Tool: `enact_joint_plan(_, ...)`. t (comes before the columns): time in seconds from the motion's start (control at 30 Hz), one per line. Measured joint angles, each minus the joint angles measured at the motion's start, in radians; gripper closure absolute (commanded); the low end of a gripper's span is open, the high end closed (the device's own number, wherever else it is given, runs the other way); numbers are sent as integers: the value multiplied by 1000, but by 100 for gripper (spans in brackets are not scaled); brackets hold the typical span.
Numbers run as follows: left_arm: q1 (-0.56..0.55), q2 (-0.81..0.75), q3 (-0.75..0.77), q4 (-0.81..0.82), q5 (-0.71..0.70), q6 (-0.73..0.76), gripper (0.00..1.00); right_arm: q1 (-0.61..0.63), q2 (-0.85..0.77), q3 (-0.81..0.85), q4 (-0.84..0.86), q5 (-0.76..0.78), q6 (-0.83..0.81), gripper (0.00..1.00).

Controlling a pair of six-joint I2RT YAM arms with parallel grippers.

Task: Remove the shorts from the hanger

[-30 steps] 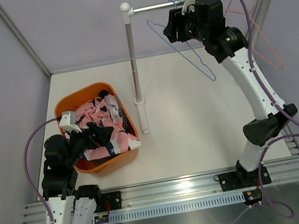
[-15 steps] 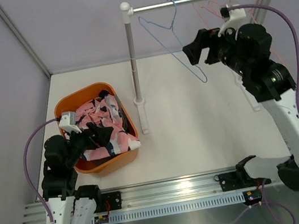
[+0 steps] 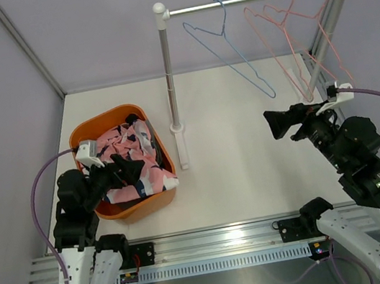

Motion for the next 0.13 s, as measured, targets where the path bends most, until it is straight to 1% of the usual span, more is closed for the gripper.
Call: enact_joint_plan(0.13, 0, 5, 0, 0, -2, 0, 1, 0, 1, -63, 0, 2, 0, 0)
